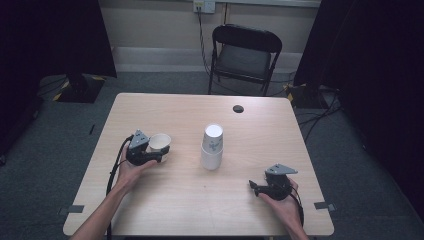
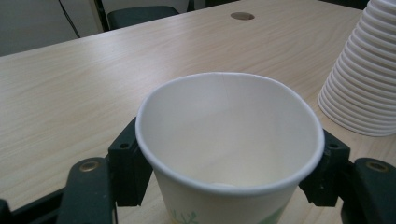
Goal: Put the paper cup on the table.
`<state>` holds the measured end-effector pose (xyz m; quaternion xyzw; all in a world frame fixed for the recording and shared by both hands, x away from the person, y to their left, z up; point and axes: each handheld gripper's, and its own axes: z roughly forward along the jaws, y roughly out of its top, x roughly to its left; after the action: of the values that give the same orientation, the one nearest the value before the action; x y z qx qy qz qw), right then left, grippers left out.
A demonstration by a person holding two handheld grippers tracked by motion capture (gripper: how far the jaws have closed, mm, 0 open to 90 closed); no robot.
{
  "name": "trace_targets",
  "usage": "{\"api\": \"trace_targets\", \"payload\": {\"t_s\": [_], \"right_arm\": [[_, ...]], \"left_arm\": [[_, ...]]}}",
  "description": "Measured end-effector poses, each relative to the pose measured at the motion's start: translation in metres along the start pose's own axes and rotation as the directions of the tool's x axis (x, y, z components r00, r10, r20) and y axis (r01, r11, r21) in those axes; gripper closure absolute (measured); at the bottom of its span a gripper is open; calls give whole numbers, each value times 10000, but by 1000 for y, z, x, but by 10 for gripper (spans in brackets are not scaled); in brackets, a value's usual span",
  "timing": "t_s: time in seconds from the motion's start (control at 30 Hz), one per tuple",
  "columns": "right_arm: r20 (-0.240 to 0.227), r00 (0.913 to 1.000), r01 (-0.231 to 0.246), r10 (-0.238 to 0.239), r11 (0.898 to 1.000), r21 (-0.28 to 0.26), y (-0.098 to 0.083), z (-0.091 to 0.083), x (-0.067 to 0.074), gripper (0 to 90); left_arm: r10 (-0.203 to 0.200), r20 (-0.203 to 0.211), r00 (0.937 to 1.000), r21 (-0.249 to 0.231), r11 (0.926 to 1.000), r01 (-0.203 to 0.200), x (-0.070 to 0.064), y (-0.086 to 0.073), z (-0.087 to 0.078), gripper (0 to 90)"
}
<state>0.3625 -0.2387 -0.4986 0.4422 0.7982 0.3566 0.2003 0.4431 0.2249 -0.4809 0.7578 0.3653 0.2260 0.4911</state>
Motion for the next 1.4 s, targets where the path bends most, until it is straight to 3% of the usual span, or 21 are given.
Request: {"api": "trace_targets", "payload": {"t_s": [0.2, 0.37, 0.5, 0.67, 0.77, 0.93, 1.1, 1.4], "right_arm": [[3, 10000, -17, 17, 10000, 0, 0, 0, 0, 244], [-3, 10000, -21, 21, 10000, -7, 0, 0, 0, 245], [-2, 10000, -23, 23, 10000, -9, 0, 0, 0, 245], [1, 10000, -24, 24, 10000, -2, 0, 0, 0, 245], [5, 10000, -23, 23, 10000, -2, 0, 0, 0, 245], [13, 10000, -31, 31, 10000, -5, 0, 0, 0, 246], [19, 10000, -44, 44, 10000, 0, 0, 0, 0, 246], [19, 10000, -69, 69, 10000, -12, 0, 0, 0, 247]], "left_arm": [[50, 132, 9999, 349, 9994, -55, -2, -1, -1, 265], [-233, 181, 9996, 572, 9981, 222, 0, -2, -2, 226], [-198, 243, 9995, 683, 9975, 181, -2, -3, 0, 165], [-340, 138, 9993, 673, 9972, 330, -2, -1, -3, 167], [-230, 129, 9997, 793, 9966, 219, -1, -1, -4, 158], [-460, 14, 9989, 831, 9955, 457, -1, 1, -12, 158], [-583, 160, 9982, 1358, 9892, 556, -1, 1, -18, 158], [-351, 161, 9993, 1593, 9867, 321, -7, -3, -35, 157]]}}
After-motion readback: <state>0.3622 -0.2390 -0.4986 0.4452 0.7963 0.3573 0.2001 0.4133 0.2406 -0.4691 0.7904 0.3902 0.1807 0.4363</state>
